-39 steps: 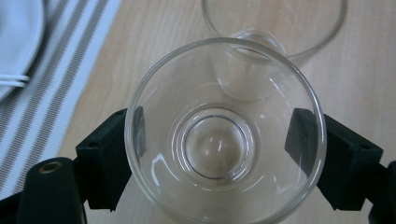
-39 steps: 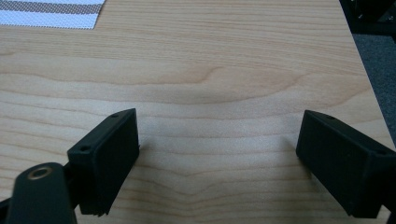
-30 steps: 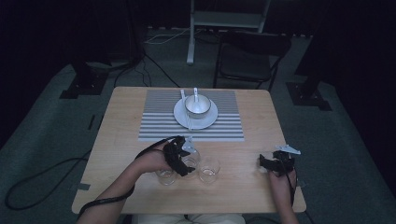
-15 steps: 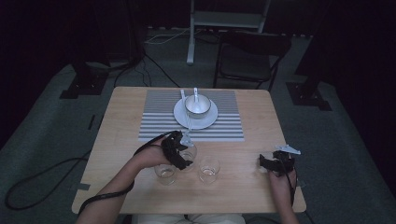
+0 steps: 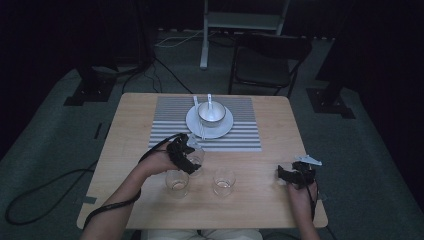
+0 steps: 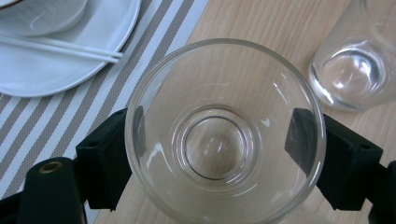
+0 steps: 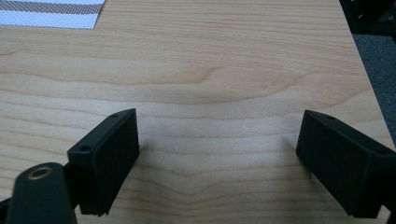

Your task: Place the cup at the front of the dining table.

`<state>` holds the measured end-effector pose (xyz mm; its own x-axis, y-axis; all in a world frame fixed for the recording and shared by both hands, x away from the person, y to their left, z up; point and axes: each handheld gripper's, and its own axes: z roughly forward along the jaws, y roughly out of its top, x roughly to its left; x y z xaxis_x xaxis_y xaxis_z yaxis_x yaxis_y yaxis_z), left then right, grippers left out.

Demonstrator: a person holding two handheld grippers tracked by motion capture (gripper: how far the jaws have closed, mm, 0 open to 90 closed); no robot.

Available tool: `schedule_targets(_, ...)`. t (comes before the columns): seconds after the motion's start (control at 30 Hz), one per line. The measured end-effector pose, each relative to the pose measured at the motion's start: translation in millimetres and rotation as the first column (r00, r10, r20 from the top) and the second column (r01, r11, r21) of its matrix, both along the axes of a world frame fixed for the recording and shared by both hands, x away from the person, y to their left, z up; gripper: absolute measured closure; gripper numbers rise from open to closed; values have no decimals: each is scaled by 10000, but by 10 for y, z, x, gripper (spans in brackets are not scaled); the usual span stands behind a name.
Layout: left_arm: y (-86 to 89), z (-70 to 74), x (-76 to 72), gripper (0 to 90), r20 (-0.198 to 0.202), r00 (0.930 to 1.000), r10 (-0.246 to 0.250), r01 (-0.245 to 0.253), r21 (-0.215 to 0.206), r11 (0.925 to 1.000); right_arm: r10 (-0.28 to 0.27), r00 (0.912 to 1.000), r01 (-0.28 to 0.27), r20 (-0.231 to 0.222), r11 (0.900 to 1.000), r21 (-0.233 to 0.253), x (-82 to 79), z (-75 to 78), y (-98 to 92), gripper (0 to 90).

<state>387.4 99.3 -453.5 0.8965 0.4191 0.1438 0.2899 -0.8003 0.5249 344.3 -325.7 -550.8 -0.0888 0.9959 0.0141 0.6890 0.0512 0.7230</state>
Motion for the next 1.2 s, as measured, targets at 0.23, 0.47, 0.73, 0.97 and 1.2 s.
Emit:
schedule_targets(0.23,137,67,69,184,168,9984,537,-535,-103,9985,-1,10000,1,0,10000,-1,0,0,0,126)
schedule_targets(0.47,273,105,145,184,191,9955,924,-922,-144,9956,2,10000,-2,0,10000,-4,0,0,0,126)
schedule_targets(0.73,412,65,232,184,131,9868,1613,-1610,-188,9868,0,10000,0,-2,10000,-1,0,0,0,126)
schedule_targets(0.97,559,52,350,184,-69,9696,2446,-2446,-512,9683,-1,10000,1,0,10000,-1,0,0,0,126)
schedule_targets(1.2,615,58,432,184,92,9511,3087,-3079,-471,9502,1,10000,-1,-2,10000,-1,0,0,0,126)
